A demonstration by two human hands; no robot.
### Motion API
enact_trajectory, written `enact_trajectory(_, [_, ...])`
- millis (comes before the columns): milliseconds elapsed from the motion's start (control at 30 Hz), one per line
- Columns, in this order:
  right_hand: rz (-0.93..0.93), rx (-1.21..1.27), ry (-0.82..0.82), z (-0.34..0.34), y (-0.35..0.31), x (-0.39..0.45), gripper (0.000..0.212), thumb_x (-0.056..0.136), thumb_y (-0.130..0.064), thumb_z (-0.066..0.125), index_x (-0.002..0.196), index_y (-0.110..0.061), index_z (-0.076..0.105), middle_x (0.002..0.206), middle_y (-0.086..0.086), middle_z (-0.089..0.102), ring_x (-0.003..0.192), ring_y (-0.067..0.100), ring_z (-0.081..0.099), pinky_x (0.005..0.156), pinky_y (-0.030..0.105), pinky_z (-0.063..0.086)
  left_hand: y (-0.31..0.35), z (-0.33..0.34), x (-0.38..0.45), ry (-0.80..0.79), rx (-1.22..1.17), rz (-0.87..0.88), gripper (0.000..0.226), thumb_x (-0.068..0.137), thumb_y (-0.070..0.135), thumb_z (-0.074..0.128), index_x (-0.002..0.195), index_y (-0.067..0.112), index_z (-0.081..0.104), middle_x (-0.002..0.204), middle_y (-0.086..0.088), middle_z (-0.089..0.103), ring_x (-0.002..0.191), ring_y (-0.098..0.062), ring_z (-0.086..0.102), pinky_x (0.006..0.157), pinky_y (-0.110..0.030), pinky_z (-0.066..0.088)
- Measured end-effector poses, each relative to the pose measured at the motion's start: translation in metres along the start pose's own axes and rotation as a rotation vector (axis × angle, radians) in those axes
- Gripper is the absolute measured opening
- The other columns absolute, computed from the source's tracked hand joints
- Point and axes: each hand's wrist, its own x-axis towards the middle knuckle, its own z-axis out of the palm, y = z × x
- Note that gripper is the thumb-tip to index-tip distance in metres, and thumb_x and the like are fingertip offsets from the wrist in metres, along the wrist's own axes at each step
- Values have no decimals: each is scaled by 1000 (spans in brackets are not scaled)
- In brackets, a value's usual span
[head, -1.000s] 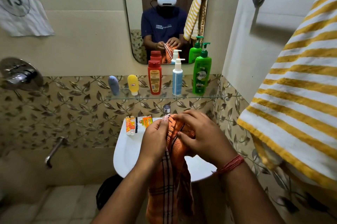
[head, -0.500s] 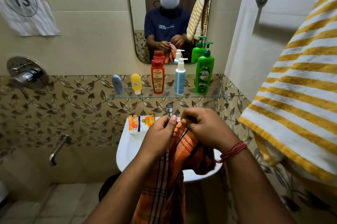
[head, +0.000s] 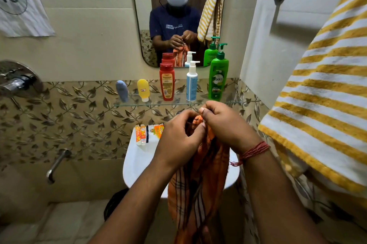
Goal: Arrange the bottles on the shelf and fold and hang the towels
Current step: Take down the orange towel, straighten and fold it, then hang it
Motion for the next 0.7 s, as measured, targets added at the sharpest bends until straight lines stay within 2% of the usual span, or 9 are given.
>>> enact_trajectory(100, [-40, -29, 76, -4, -11, 0, 25, 102, -27, 44, 91, -11, 60, 83, 7, 61, 79, 21, 58, 66, 36, 45, 5, 0, 6, 42, 91, 75, 14, 90, 21, 59, 103, 23, 65, 89, 9, 64, 84, -4, 59, 68, -20, 47])
enact_trajectory(200, [-46, -78, 130, -10, -20, 3, 23, 102, -27, 44, 90, -15, 60, 79, -1, 58, 72, 11, 53, 57, 28, 34, 9, -3, 12, 66, 159, 133, 25, 87, 29, 58, 111, 23, 61, 98, 7, 62, 92, -10, 59, 76, -32, 54])
enact_trajectory(267, [-35, -127, 152, -14, -24, 5, 23, 103, -27, 43, 93, -16, 61, 81, -1, 58, 74, 11, 53, 56, 27, 33, 10, -6, 15, 72, 231, 157, 35, 87, 37, 59, 119, 23, 56, 107, 8, 60, 102, -11, 56, 84, -30, 52])
enact_trajectory(333, [-26, -140, 154, -18, -25, 7, 24, 103, -27, 41, 95, -16, 61, 84, 0, 59, 77, 12, 54, 58, 28, 35, 10, -7, 17, 112, 281, 169, 39, 87, 37, 63, 121, 22, 54, 109, 8, 58, 104, -12, 53, 84, -25, 48])
enact_trajectory(533, [-3, -118, 84, -13, -30, 8, 25, 104, -31, 40, 97, -17, 59, 87, 3, 59, 82, 18, 56, 64, 32, 42, 11, -2, 23, 238, 255, 120, 25, 90, 14, 58, 114, 20, 55, 100, 4, 61, 91, -14, 58, 73, -32, 52])
enact_trajectory(600, [0, -110, 69, -10, -29, 8, 24, 104, -34, 42, 96, -19, 59, 87, 4, 60, 82, 20, 57, 66, 34, 44, 9, -2, 24, 220, 209, 97, 20, 92, 10, 53, 109, 21, 56, 94, 4, 64, 85, -12, 61, 68, -28, 51])
enact_trajectory(700, [-42, -86, 21, -13, -27, 6, 22, 100, -36, 51, 94, -17, 61, 87, 6, 64, 82, 23, 62, 68, 42, 51, 7, -9, 28, 219, 50, 18, 18, 95, 8, 50, 102, 23, 58, 88, 7, 65, 80, -4, 61, 62, -14, 44])
